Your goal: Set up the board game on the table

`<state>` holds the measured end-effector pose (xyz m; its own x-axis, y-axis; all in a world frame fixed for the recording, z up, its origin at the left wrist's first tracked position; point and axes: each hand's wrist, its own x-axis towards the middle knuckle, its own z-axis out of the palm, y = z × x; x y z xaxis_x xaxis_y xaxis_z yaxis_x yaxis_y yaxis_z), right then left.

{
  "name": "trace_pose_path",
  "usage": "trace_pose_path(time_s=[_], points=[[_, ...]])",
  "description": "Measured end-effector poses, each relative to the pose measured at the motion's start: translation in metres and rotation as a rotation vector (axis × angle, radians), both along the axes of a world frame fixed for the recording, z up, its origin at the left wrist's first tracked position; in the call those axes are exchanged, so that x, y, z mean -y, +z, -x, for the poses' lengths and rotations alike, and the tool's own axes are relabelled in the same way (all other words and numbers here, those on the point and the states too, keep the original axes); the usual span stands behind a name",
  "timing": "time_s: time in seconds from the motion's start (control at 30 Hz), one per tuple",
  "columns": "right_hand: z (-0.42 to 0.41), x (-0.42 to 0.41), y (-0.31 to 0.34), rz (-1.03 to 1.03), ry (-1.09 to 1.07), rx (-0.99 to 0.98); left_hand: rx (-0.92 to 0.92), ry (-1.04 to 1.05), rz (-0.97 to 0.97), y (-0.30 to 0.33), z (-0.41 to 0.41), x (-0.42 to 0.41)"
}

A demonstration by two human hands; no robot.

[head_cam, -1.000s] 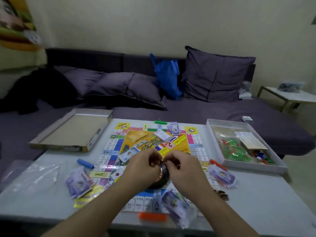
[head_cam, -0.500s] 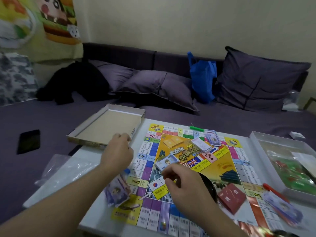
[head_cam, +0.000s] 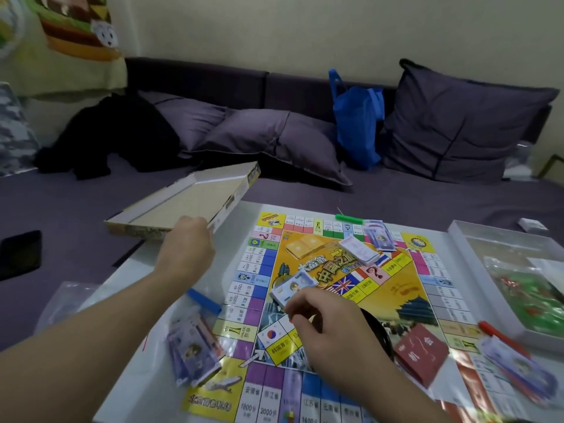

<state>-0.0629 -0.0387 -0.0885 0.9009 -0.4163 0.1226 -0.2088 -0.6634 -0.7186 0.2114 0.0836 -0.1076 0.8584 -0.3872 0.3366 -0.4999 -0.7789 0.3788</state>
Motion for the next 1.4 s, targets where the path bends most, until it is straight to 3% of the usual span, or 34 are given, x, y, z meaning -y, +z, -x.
trace_pose_path(time_s=[0.2,0.33,0.57,0.7,0.83,0.93,1.0,1.1,1.27,1.4], points=[[0.018,0.009,0.014,0.030,-0.011,0.053,0.136,-0.137,0.245,0.069,0.047,0.012],[0.045,0.027,0.032,0.059,-0.072,0.129,-0.005,-0.207,0.489,0.114,0.097,0.033],[0.115,0.070,0.049,-0.001,-0.297,0.309,-0.544,-0.404,0.859,0.151,0.207,0.089],[0.164,0.120,0.056,-0.123,-0.642,0.483,-0.920,-0.498,1.067,0.148,0.257,0.127],[0.224,0.177,0.056,-0.515,-0.813,0.548,-1.358,-0.549,1.203,0.143,0.315,0.161],[0.267,0.208,0.049,-0.862,-0.746,0.759,-1.559,-0.575,1.132,0.129,0.354,0.188],[0.293,0.226,0.045,-0.912,-0.780,0.843,-1.630,-0.600,1.056,0.117,0.375,0.207],[0.325,0.256,0.033,-0.791,-0.938,0.804,-1.572,-0.627,0.834,0.102,0.399,0.238],[0.351,0.297,-0.002,-0.586,-1.088,0.634,-0.997,-0.608,0.337,0.073,0.426,0.292],[0.355,0.319,-0.019,-0.474,-1.144,0.571,-0.775,-0.544,0.138,0.036,0.423,0.330]])
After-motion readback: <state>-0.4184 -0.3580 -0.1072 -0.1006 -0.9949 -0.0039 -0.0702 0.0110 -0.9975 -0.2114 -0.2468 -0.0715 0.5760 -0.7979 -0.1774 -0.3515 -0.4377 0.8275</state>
